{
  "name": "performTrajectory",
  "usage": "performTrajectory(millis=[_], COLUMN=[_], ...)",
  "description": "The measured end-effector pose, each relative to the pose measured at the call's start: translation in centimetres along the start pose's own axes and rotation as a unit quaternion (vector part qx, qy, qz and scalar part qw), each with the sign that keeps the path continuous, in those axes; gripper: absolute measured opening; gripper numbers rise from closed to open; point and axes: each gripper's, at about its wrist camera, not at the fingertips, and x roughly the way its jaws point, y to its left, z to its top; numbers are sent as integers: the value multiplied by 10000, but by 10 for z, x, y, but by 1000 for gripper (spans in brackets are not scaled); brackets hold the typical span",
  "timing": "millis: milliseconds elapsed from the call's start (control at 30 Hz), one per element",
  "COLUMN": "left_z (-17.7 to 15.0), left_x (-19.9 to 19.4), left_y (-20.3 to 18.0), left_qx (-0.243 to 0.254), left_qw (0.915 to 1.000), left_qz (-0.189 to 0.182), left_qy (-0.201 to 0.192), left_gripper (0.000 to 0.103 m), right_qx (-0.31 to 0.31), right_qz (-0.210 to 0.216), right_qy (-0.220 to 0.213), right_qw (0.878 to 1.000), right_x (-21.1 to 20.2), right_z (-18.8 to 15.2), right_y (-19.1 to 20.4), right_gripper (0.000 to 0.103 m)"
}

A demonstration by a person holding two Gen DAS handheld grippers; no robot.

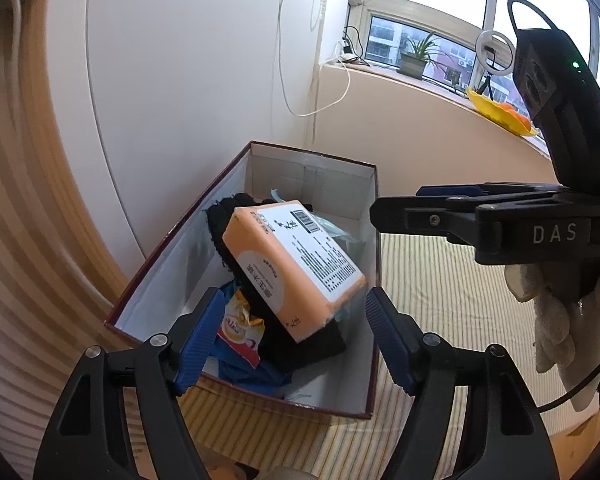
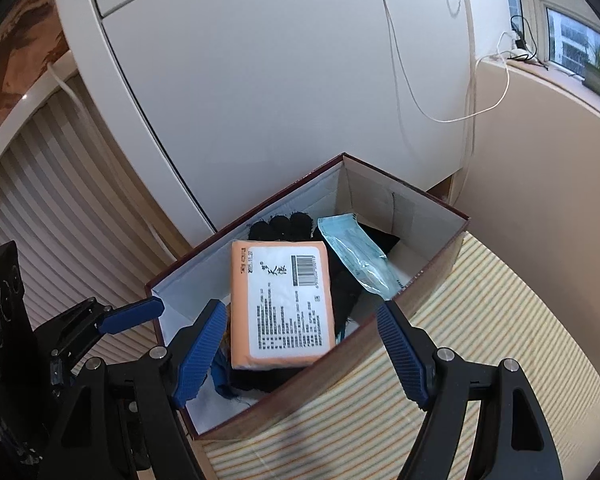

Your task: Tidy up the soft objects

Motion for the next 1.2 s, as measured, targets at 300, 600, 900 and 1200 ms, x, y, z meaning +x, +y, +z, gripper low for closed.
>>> performTrajectory(millis=[300, 600, 900, 1200], left_z=[-17, -34, -47, -48], left_x=[-23, -44, -56, -59], left_y=[-4, -9, -18, -25], left_qx=[-138, -233, -364, -398], left_qw=[9997, 9983, 9963, 9958], left_qz=[143, 360, 430, 445], left_qy=[-166, -402, -644, -700], left_gripper=[73, 73, 80, 80], right_qx=[7, -44, -74, -453], right_qz=[-80, -203, -506, -655], right_qy=[-262, -455, -818, -808], right_qw=[9996, 9987, 9953, 9935], right_x=[-26, -49, -71, -71], right_z=[-24, -44, -61, -66], right_y=[3, 8, 10, 23], right_gripper=[75, 76, 85, 85])
